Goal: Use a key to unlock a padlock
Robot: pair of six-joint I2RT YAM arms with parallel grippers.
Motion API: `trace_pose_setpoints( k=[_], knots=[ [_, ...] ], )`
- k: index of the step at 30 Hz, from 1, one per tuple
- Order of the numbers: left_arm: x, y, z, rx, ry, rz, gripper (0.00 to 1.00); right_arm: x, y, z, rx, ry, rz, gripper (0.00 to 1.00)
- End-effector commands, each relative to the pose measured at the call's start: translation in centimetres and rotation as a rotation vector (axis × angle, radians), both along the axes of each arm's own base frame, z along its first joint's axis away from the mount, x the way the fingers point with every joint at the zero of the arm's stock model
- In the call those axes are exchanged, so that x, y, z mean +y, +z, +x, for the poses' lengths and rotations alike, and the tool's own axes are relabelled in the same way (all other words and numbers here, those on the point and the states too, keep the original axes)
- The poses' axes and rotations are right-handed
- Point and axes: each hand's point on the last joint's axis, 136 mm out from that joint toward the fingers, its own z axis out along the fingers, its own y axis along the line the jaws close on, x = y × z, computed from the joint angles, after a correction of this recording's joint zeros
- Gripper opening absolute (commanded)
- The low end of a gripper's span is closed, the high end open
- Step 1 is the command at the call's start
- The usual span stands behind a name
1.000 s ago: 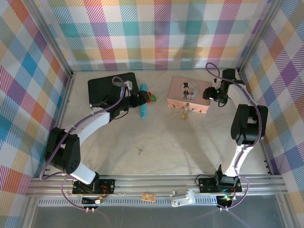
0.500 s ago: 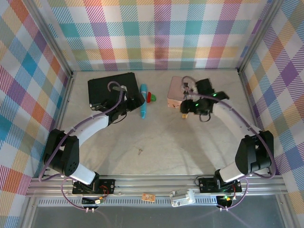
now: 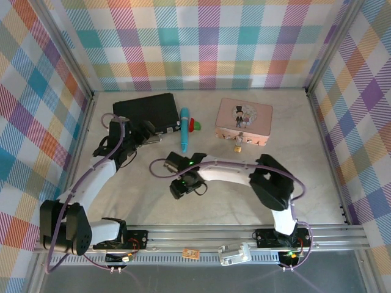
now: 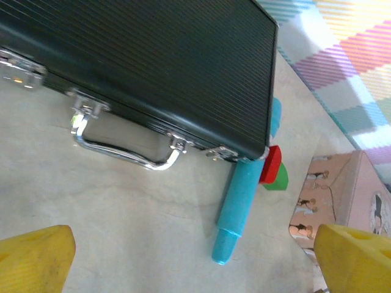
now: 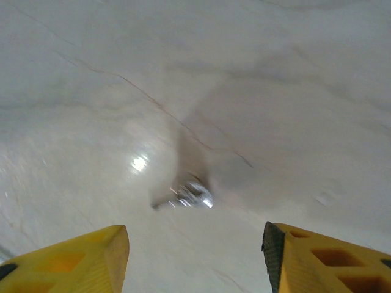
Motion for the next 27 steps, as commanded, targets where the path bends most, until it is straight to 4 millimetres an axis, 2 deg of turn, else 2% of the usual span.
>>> trace_pose_setpoints(
  k=[1, 6, 13, 20, 24, 27],
  knots=[
    [3.0, -2.2, -2.6, 0.108, 0.066, 0.048, 1.00, 0.2, -0.5, 0.8, -0.057, -0.029, -0.094, 0.59],
    [5.5, -2.4, -4.0, 0.121, 0.130, 0.027, 1.00, 0.0, -1.8, 1.1, -0.099, -0.047, -0.199, 0.48],
    [6.4, -2.1, -4.3, 0.111, 0.160, 0.037, 1.00, -1.3, -2.3, -0.5, -0.060, -0.060, -0.217, 0.40],
    [6.3, -1.8, -4.3, 0.103, 0.163, 0.027, 1.00, -1.9, -3.4, -1.0, -0.028, -0.096, -0.234, 0.20],
    [5.7, -1.2, -4.2, 0.070, 0.127, 0.010, 1.00, -1.7, -3.3, -1.0, -0.020, -0.106, -0.211, 0.02],
    [4.2, -0.8, -3.6, 0.042, 0.060, -0.046, 1.00, -2.3, -2.6, -0.2, -0.008, -0.159, -0.180, 0.00]
  ],
)
